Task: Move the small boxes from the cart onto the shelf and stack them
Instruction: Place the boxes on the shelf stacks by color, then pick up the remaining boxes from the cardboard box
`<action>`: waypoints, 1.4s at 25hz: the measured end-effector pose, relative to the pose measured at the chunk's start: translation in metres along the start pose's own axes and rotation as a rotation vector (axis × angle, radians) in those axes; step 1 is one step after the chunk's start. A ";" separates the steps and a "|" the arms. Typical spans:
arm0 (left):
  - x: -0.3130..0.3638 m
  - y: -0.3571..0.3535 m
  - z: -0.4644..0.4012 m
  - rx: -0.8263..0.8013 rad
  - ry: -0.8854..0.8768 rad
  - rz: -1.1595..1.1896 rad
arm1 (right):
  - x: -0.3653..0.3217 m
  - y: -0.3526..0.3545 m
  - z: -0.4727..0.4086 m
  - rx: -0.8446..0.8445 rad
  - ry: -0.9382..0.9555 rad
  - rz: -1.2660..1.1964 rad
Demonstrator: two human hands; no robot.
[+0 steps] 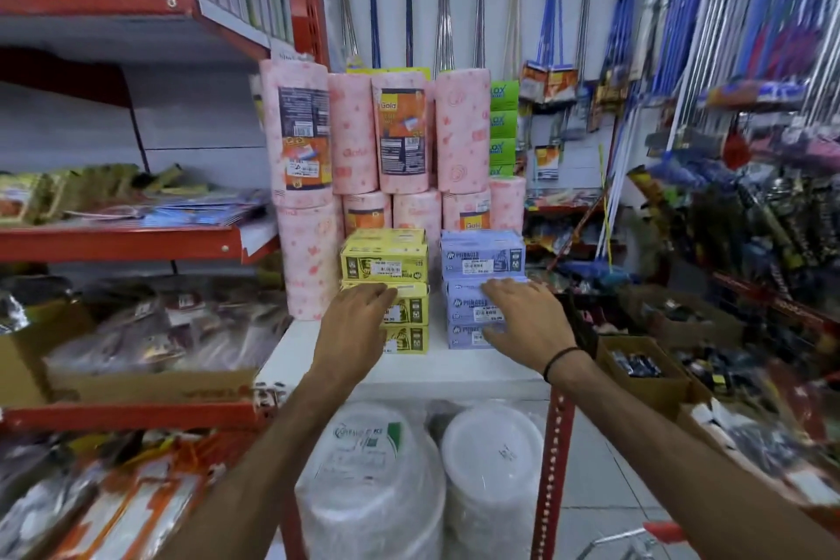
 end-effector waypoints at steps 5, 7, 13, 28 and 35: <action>-0.001 0.003 -0.001 -0.006 0.029 -0.006 | 0.002 -0.001 -0.003 0.016 -0.010 -0.002; -0.001 0.002 -0.003 -0.012 0.072 0.007 | 0.003 -0.001 -0.004 0.020 -0.021 -0.015; -0.012 -0.008 -0.011 -0.020 0.188 0.074 | 0.004 -0.001 -0.010 0.045 -0.084 -0.052; 0.147 -0.170 0.246 -0.021 0.117 0.527 | -0.004 -0.164 0.254 -0.124 -0.168 -0.545; 0.202 -0.364 0.427 -0.835 0.218 0.396 | 0.005 -0.383 0.404 -0.986 -0.219 -0.115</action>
Point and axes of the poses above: each hand's wrist, its own z-axis away from the middle knuckle, its own y-axis out of the back of the hand, x = y × z, the point moved 4 cm from there along -z, towards the middle knuckle, and after that the axes turned 10 degrees about -y, right-handed, at the moved point
